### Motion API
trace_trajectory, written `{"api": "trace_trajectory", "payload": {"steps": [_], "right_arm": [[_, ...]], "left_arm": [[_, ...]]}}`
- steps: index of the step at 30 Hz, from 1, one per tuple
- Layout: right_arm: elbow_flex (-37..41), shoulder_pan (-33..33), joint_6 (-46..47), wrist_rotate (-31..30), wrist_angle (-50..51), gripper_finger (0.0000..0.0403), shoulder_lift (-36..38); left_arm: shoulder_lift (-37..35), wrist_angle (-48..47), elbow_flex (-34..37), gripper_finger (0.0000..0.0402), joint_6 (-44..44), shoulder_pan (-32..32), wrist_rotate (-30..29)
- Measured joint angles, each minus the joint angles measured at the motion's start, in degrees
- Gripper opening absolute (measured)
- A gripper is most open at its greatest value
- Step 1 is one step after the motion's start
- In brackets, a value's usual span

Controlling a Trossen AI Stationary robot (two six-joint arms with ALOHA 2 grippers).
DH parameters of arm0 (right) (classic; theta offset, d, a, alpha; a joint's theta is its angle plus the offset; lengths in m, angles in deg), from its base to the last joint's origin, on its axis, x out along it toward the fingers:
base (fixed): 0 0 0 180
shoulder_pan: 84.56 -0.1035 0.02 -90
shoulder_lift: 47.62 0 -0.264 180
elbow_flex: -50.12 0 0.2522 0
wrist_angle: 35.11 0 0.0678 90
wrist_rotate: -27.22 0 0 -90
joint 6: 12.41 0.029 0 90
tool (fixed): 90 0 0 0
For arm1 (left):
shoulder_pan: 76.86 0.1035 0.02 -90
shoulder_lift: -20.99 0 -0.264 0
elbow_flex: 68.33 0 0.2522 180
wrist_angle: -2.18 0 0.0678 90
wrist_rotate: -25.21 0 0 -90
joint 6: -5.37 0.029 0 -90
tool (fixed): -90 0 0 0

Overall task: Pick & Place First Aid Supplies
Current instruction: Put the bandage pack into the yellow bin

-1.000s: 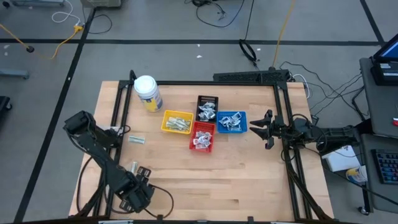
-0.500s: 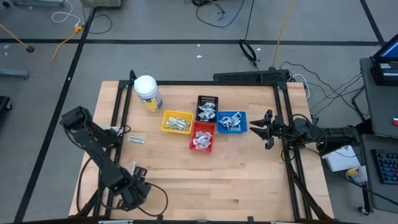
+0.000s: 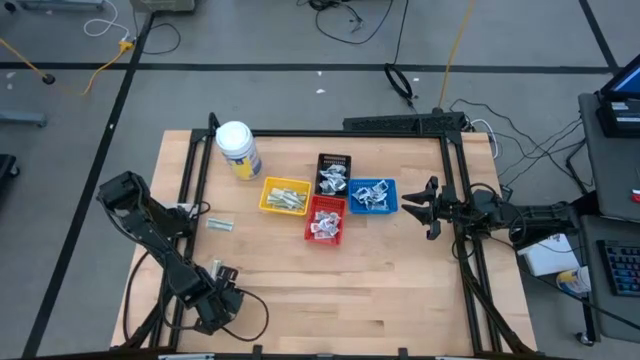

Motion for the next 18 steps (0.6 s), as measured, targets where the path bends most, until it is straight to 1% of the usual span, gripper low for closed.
{"api": "trace_trajectory", "payload": {"steps": [4, 6, 9, 15, 16, 18], "right_arm": [[0.02, -0.01, 0.00, 0.00, 0.00, 0.0130, 0.00], [0.02, -0.01, -0.02, 0.00, 0.00, 0.0130, 0.00], [0.00, -0.02, -0.01, 0.00, 0.00, 0.0130, 0.00], [0.02, -0.02, -0.01, 0.00, 0.00, 0.0130, 0.00], [0.02, -0.02, -0.02, 0.00, 0.00, 0.0130, 0.00], [0.02, 0.00, 0.00, 0.00, 0.00, 0.0130, 0.00]], "left_arm": [[-0.13, 0.46, 0.98, 0.0224, 0.07, -0.16, -1.00], [-0.11, 0.59, 1.24, 0.0208, 0.55, -0.24, -1.38], [-0.05, 0.52, 1.67, 0.0159, 0.85, -0.20, -2.10], [-0.13, 0.35, 3.25, 0.0027, 0.77, -0.87, -3.13], [-0.13, 0.24, 3.36, 0.0015, 0.74, -0.90, -3.23], [-0.20, -0.05, 3.39, 0.0011, 0.69, -0.90, -3.11]]}}
